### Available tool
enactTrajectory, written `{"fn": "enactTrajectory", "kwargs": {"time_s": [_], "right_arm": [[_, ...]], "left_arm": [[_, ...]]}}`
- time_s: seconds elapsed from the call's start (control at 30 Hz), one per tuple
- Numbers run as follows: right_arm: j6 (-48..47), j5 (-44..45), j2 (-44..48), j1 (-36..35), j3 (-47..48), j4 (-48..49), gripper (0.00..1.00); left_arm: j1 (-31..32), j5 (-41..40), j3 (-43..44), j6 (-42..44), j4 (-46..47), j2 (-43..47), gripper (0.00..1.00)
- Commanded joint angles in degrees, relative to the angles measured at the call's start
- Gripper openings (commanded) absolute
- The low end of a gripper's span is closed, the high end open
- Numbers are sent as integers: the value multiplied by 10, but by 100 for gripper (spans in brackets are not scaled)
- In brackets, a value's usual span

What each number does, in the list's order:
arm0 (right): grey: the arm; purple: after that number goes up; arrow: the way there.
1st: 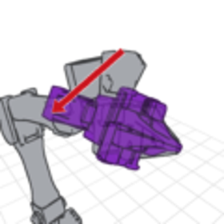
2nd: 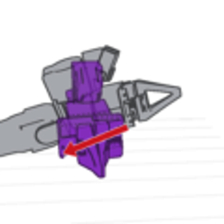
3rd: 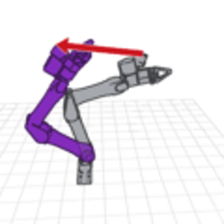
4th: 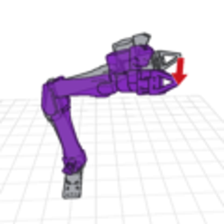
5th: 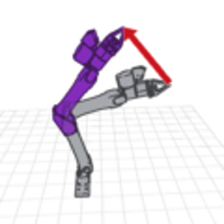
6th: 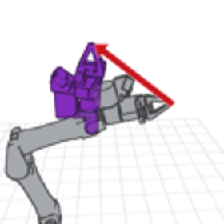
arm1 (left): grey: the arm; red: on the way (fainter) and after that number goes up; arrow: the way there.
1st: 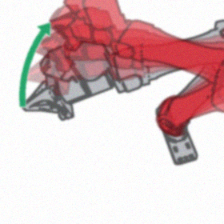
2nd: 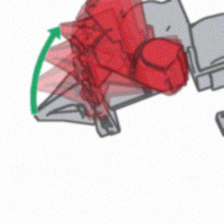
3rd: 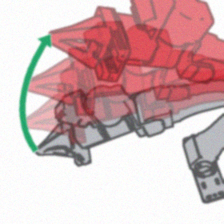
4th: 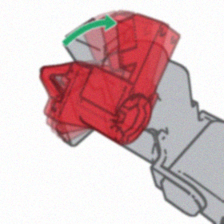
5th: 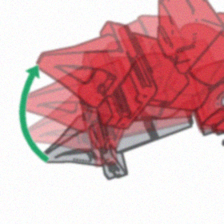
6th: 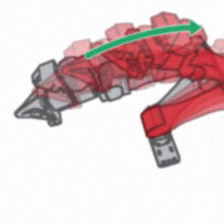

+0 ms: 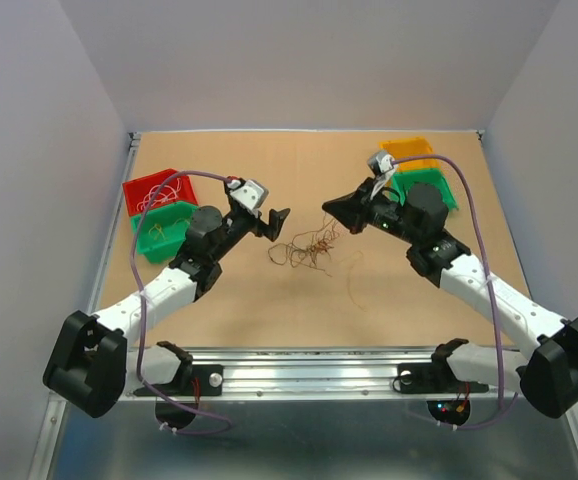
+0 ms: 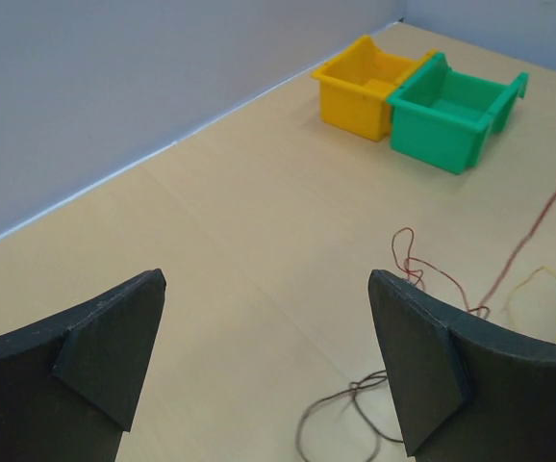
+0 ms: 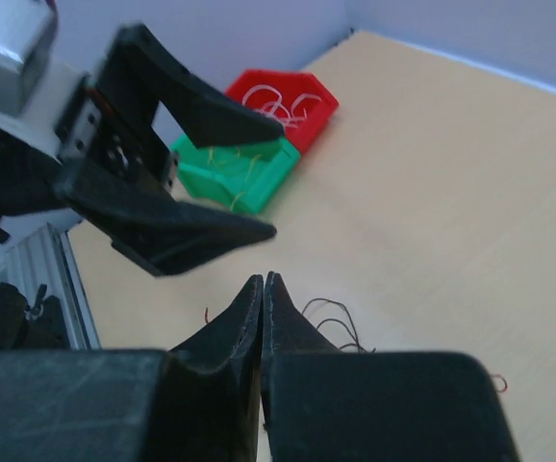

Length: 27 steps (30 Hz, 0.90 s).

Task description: Untangle the cables

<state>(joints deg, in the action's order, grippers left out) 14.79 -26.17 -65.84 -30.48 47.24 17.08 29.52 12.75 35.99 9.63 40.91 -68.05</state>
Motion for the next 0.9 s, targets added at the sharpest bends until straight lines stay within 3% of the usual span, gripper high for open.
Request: {"fn": "enactTrajectory", "kwargs": {"time_s": [0.0,0.27,0.47,0.63,0.87], "right_arm": [[7,-41,5,-5,86,12,0],[45,-34,-4,-5,245,1,1],[83,-63,2,-5,247,15,1],[80,-84,7,-5,222,13,1],[97,-128,20,-5,164,44,1]], "left_arm": [[2,32,-25,6,74,43,99],[1,1,-54,-15,105,90,99],[-2,-12,-72,-35,131,121,99],[-19,53,-62,-51,97,140,99],[-32,218,-54,-42,87,137,99]]}}
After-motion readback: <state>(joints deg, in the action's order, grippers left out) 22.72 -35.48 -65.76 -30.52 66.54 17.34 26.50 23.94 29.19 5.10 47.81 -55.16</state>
